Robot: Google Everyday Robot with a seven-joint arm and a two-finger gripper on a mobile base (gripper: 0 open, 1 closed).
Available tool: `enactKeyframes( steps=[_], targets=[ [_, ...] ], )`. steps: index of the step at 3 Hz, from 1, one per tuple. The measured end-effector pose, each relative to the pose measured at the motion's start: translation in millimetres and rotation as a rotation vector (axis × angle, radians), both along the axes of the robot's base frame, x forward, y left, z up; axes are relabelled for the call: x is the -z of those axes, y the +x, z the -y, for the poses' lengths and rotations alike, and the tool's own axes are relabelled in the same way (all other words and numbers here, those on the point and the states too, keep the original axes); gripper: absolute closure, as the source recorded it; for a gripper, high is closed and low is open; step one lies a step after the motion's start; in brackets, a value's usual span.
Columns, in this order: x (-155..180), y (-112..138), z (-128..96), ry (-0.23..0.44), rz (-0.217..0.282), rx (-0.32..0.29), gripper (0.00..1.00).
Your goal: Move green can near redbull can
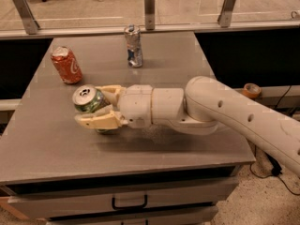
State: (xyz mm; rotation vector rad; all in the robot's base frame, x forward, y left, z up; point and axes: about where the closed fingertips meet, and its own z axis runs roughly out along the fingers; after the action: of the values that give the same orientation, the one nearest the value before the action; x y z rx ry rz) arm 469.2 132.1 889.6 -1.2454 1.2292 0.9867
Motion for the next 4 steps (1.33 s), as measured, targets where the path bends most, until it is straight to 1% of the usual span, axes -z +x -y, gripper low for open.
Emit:
enactKeyframes(
  steps=[1,2,3,4],
  targets=[
    [-2.7,34.5,20.5,-0.005,0.042,0.067,0.87],
    [-15.2,88.2,69.8,-0.011,0.119,0.209,1.00],
    [-13.5,125.7,92.6,0.014,0.133,0.283,1.00],
    [-14.4,161.5,99.3,0.039,0.141,0.316,1.00]
  ],
)
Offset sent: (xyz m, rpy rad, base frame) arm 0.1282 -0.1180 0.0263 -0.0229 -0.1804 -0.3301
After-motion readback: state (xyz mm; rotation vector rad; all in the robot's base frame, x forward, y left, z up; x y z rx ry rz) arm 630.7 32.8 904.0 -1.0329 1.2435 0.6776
